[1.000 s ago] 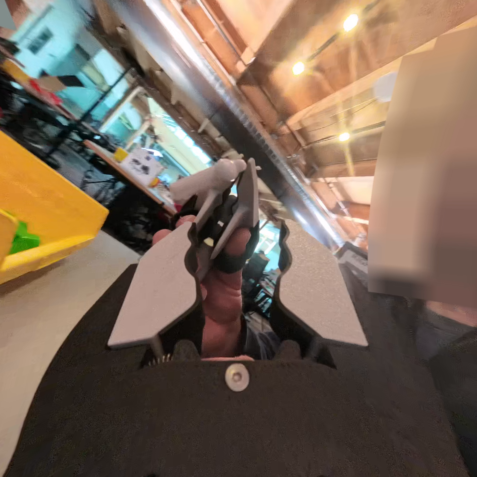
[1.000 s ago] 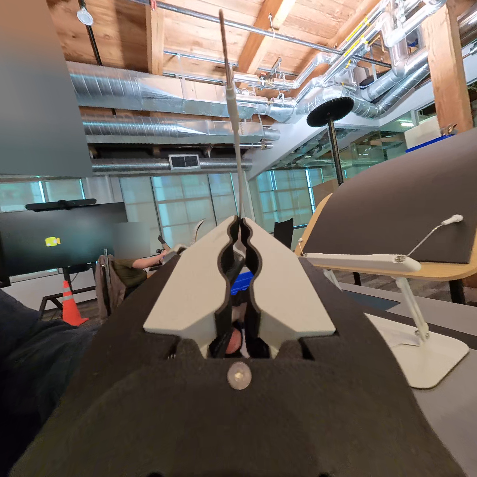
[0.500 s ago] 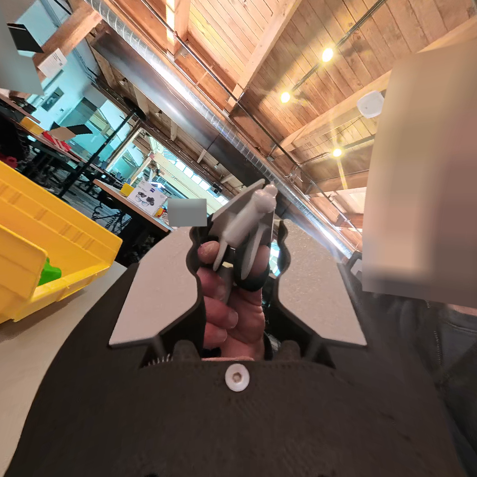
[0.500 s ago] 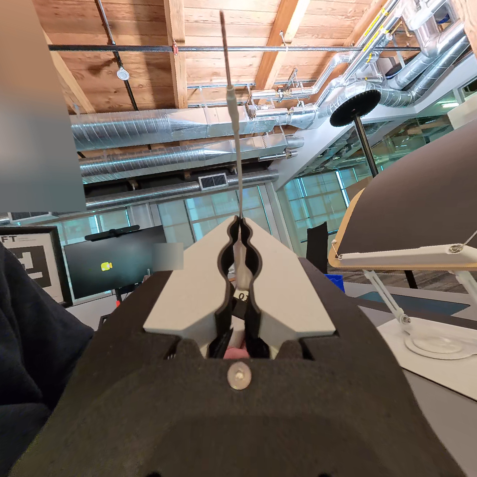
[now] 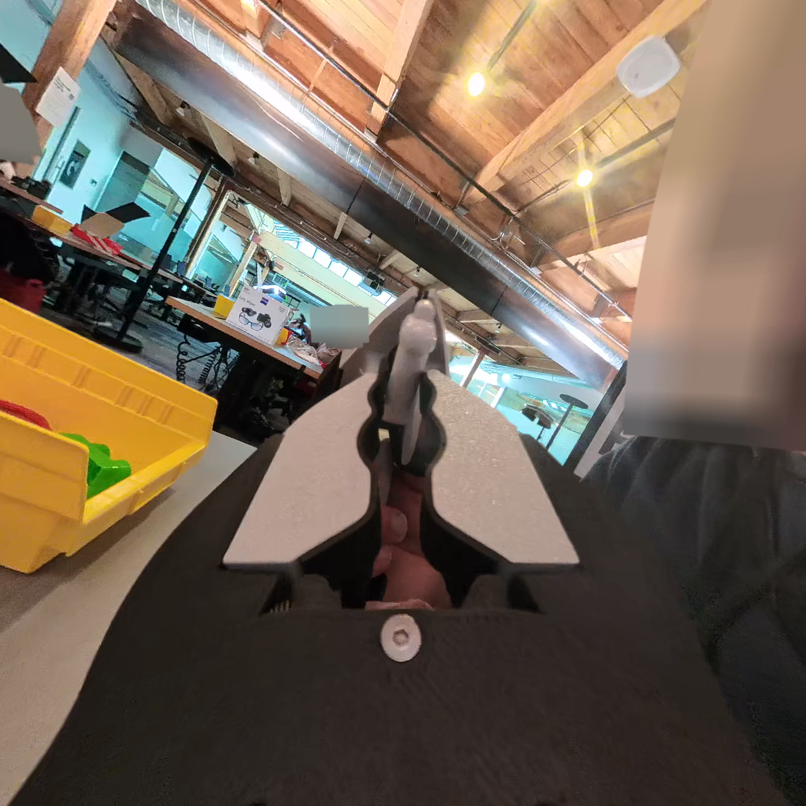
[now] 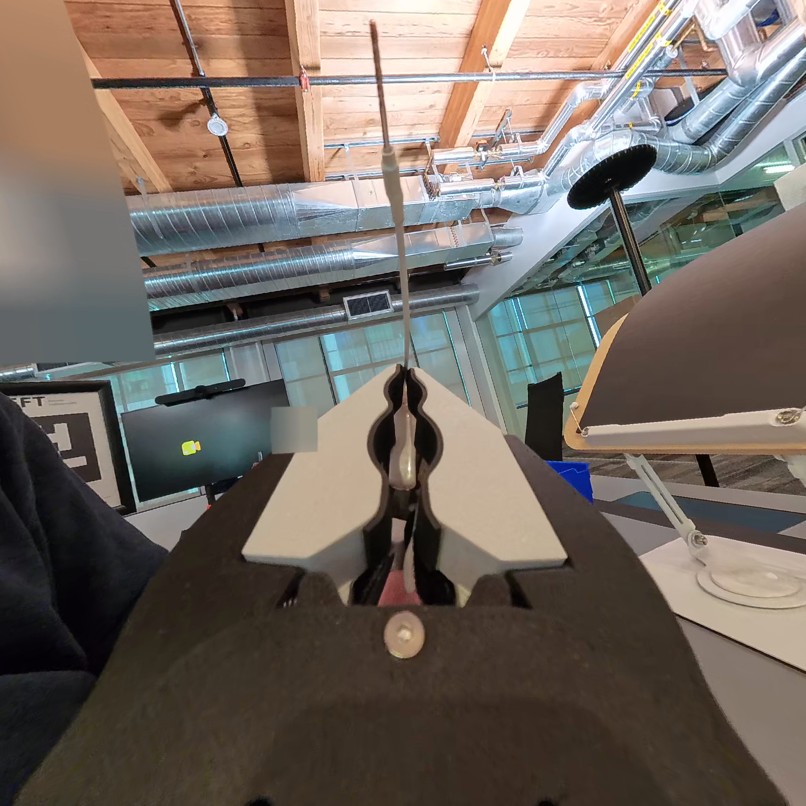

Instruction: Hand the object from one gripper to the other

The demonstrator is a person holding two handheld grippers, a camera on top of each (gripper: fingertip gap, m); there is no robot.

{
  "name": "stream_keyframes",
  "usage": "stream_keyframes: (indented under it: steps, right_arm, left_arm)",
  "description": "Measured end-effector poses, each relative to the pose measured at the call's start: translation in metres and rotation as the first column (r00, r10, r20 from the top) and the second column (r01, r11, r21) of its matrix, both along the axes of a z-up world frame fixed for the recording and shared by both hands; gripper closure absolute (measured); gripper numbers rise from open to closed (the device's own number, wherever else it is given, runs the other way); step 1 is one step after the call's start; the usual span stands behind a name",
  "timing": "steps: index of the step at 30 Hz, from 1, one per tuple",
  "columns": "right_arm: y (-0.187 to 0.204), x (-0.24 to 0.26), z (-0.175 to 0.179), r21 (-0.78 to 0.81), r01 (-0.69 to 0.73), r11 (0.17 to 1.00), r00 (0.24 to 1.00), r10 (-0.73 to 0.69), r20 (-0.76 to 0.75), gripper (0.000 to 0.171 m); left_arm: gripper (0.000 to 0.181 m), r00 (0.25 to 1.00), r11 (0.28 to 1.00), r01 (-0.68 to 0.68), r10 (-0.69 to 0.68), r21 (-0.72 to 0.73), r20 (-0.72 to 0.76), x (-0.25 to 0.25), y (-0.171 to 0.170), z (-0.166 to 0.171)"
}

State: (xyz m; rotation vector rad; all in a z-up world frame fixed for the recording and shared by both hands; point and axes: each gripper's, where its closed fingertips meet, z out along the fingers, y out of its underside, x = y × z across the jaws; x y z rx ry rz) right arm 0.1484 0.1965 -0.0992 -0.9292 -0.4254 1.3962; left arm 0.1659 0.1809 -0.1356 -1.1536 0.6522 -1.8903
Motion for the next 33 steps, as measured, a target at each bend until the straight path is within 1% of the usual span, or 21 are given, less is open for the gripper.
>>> stream_keyframes:
  steps: [4,8,10,12,14,15,16,18,19,21,24,25,27,29,31,33]
  right_arm:
    - [0.002,0.002,-0.002,-0.013,-0.003,1.0,1.0,0.003,-0.005,0.171]
    - [0.005,0.003,-0.004,-0.045,-0.021,0.999,1.0,0.021,0.001,0.171]
    - [0.01,0.004,-0.01,-0.098,-0.028,0.995,0.999,0.031,0.028,0.146]
    - [0.012,0.005,-0.022,-0.129,0.007,0.992,0.993,0.009,0.117,0.142]
    - [0.008,0.005,-0.034,-0.144,0.024,0.989,0.978,0.006,0.208,0.137]
    - [0.005,0.004,-0.041,-0.157,0.021,0.987,0.966,0.02,0.259,0.137]
    - [0.001,0.003,-0.049,-0.169,0.012,0.986,0.949,0.042,0.313,0.136]
    - [-0.008,-0.001,-0.056,-0.173,0.014,0.985,0.913,0.057,0.403,0.133]
    - [-0.011,-0.002,-0.052,-0.152,0.03,0.988,0.906,0.038,0.422,0.134]
    - [-0.011,-0.005,-0.04,-0.109,0.074,0.991,0.893,-0.018,0.449,0.135]
    - [0.002,-0.013,-0.031,-0.065,0.164,0.984,0.86,-0.11,0.498,0.134]
    - [0.005,-0.016,-0.027,-0.057,0.173,0.983,0.861,-0.123,0.494,0.134]
    - [0.011,-0.022,-0.023,-0.058,0.178,0.982,0.863,-0.127,0.489,0.132]
    - [0.014,-0.028,-0.021,-0.071,0.17,0.983,0.861,-0.113,0.497,0.132]
    - [0.015,-0.032,-0.018,-0.104,0.147,0.984,0.877,-0.081,0.473,0.131]
    - [0.018,-0.033,-0.018,-0.159,0.118,0.98,0.895,-0.035,0.445,0.13]
  left_arm:
    - [0.169,0.999,0.999,-0.022,0.023,0.043,-0.023,0.001,-0.001,0.0]
    - [0.17,0.994,0.994,-0.068,0.075,0.087,-0.083,0.0,0.002,-0.002]
    - [0.17,0.982,0.984,-0.115,0.133,0.135,-0.136,-0.004,0.007,-0.003]
    - [0.17,0.947,0.952,-0.186,0.239,0.242,-0.213,-0.011,0.016,-0.003]
    - [0.17,0.874,0.887,-0.265,0.387,0.378,-0.294,-0.021,0.029,-0.003]
    - [0.169,0.833,0.842,-0.292,0.457,0.453,-0.313,-0.027,0.034,-0.001]
    - [0.17,0.777,0.782,-0.313,0.537,0.54,-0.327,-0.034,0.04,0.0]
    - [0.17,0.66,0.639,-0.316,0.679,0.701,-0.321,-0.045,0.049,0.004]
    - [0.17,0.599,0.562,-0.305,0.741,0.769,-0.304,-0.05,0.053,0.006]
    - [0.17,0.454,0.388,-0.263,0.858,0.883,-0.242,-0.059,0.063,0.009]
    - [0.17,0.299,0.144,-0.148,0.95,0.978,-0.094,-0.061,0.066,0.016]
    - [0.17,0.271,0.083,-0.109,0.961,0.991,-0.051,-0.06,0.064,0.018]
    - [0.17,0.221,-0.013,-0.034,0.975,0.999,0.02,-0.057,0.062,0.019]
    - [0.17,0.18,-0.106,0.039,0.979,0.994,0.097,-0.055,0.06,0.019]
    - [0.17,0.142,-0.185,0.124,0.976,0.975,0.167,-0.053,0.062,0.016]
    - [0.17,0.142,-0.26,0.195,0.962,0.946,0.235,-0.049,0.06,0.014]
